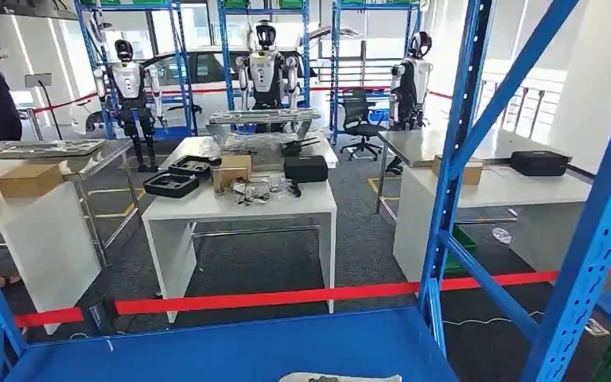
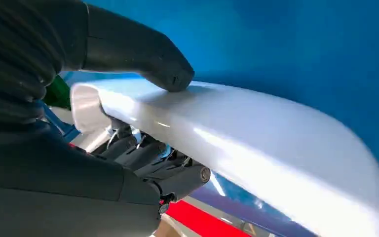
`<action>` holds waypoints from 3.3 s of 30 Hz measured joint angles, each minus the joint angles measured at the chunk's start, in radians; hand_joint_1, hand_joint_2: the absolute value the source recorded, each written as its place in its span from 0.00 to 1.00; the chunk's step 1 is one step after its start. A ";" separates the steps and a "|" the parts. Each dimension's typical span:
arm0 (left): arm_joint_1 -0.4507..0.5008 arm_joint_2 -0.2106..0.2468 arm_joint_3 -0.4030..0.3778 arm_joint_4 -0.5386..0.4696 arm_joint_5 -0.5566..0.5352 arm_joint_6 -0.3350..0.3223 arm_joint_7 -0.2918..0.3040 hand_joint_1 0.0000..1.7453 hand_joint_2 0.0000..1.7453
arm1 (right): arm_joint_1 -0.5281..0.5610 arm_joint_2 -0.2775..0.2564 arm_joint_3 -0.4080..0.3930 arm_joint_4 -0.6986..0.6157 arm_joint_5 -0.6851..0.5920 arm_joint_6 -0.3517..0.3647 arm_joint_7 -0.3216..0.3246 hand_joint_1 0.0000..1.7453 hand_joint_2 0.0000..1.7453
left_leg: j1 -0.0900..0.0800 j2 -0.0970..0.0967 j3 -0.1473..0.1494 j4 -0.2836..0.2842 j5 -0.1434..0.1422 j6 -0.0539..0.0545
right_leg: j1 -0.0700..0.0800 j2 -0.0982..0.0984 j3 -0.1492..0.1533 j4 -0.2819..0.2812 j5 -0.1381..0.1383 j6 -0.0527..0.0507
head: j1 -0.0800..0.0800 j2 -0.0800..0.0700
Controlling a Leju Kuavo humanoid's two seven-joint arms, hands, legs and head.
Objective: Take the parts from the cabinet and place them on the table.
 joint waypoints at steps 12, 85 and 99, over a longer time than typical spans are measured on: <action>0.002 0.000 0.014 0.000 0.001 0.023 -0.009 0.00 1.00 | -0.001 0.008 0.000 0.000 0.000 0.003 0.010 1.00 1.00 | 0.000 0.000 0.000 0.000 0.000 0.000 | 0.000 0.000 0.000 0.000 0.000 0.000 | 0.000 0.000; -0.013 0.005 0.058 -0.003 -0.024 -0.026 0.005 0.00 1.00 | 0.251 -0.131 -0.196 -0.863 0.075 -0.389 -0.255 1.00 1.00 | -0.003 0.012 -0.115 0.034 0.079 0.016 | -0.002 -0.010 0.102 0.009 -0.105 0.016 | 0.004 0.000; -0.015 0.007 0.060 -0.003 -0.029 -0.025 0.003 0.00 1.00 | 0.249 -0.126 -0.196 -0.853 0.079 -0.385 -0.255 1.00 1.00 | 0.004 0.003 0.005 0.090 -0.015 -0.018 | -0.007 -0.013 -0.040 0.010 0.025 -0.015 | -0.006 0.000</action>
